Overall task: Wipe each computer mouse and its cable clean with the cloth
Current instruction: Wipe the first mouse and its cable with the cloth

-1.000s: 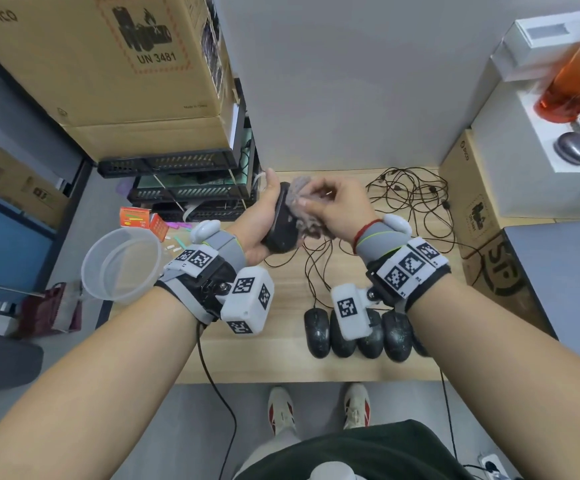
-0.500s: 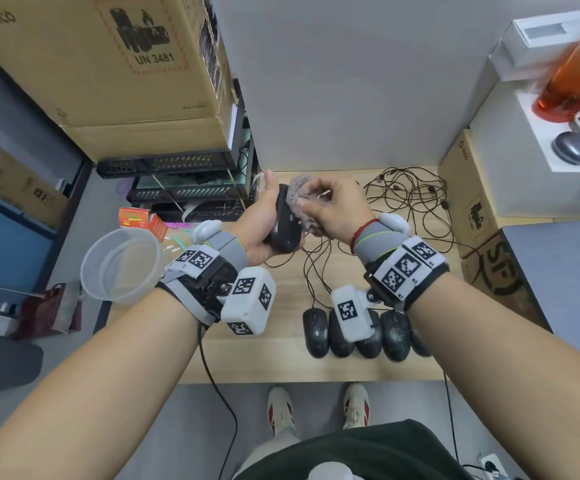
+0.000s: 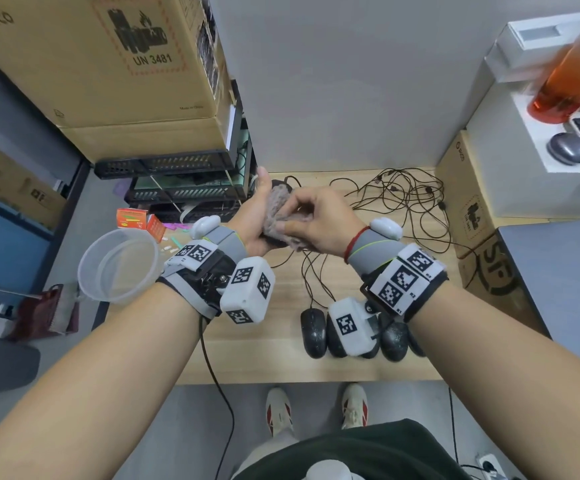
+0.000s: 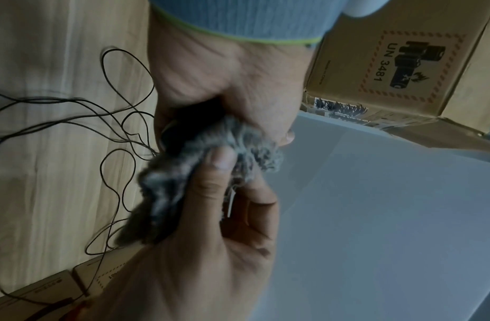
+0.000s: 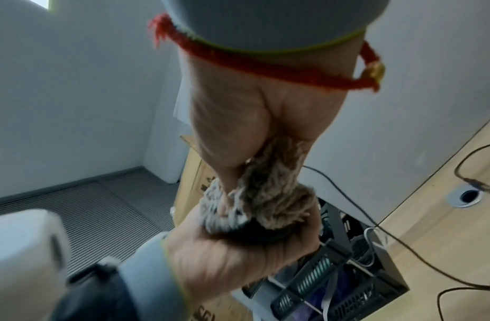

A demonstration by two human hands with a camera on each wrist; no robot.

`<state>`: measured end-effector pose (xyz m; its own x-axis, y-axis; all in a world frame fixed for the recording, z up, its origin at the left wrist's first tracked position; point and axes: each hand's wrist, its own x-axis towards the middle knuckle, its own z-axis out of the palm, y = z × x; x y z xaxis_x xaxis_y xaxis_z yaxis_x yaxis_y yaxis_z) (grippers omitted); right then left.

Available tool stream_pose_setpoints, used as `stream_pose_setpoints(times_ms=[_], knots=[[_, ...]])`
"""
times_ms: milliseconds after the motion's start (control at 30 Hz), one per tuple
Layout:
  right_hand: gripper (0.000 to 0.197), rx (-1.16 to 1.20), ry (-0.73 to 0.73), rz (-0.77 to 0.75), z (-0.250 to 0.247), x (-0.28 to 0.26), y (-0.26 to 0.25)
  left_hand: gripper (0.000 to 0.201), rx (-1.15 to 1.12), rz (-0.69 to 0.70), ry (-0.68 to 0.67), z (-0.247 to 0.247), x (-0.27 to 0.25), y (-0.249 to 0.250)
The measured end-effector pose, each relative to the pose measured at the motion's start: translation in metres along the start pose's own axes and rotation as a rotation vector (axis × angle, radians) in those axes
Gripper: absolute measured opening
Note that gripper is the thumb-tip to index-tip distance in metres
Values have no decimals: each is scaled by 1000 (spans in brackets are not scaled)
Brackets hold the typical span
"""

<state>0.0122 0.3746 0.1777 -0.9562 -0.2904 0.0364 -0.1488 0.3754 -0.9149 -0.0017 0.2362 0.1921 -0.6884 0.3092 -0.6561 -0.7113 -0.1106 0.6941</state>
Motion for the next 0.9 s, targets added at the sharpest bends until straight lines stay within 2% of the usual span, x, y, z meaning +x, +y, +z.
stream_pose_setpoints(times_ms=[33, 100, 200, 267, 367, 500, 600, 667, 767, 833, 900], knots=[[22, 22, -60, -36, 3, -4, -6, 99, -12, -5, -30, -1, -1, 1], [29, -43, -91, -96, 7, -7, -5, 98, -30, -23, -7, -4, 3, 1], [30, -71, -132, -22, -1, -5, 12, 99, -24, 3, 125, -11, 12, 1], [28, -104, -117, 28, -6, -4, 22, 98, -37, 20, 149, -12, 14, 0], [30, -116, -58, 45, -10, -4, 22, 100, -55, 23, 126, -10, 14, 1], [23, 2, -108, -32, 0, -3, 3, 98, 16, 7, 102, -7, 8, 4], [23, 13, -138, 5, -4, 0, 3, 99, 9, 13, 76, -8, 6, 1], [20, -48, -94, 68, -12, 2, 14, 101, 20, 18, 62, -9, 6, 0], [21, -70, 73, 163, -22, 7, 32, 98, 96, 4, 59, -9, 4, -3], [22, 19, 115, 143, -22, 10, 27, 97, 143, 13, 73, -7, 3, -6], [24, -10, 49, 52, -19, 11, 13, 97, 180, 19, 22, -4, 4, -9]])
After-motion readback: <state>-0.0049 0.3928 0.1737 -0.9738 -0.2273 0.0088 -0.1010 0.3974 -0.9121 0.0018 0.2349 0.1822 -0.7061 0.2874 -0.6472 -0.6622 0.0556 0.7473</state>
